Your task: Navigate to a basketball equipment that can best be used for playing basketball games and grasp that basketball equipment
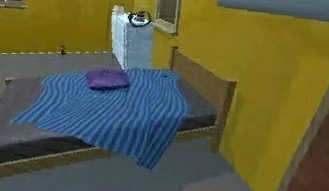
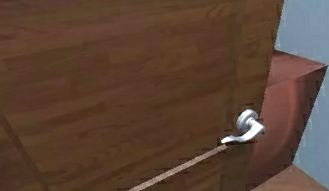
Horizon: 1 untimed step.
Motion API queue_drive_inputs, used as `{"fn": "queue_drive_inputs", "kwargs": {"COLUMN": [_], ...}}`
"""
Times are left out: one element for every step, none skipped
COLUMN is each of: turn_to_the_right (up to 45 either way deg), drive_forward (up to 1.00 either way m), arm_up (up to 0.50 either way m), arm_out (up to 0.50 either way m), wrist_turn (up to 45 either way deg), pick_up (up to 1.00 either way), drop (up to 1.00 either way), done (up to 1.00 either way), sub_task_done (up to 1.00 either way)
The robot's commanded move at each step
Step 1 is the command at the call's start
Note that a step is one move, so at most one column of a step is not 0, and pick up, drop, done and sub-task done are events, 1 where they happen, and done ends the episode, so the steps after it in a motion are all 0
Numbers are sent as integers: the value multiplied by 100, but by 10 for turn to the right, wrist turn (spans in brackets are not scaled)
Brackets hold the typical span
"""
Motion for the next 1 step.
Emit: {"fn": "queue_drive_inputs", "kwargs": {"turn_to_the_right": [-150], "drive_forward": [0], "arm_up": [0], "arm_out": [0], "wrist_turn": [0], "pick_up": [0], "drop": [0], "done": [0], "sub_task_done": [0]}}
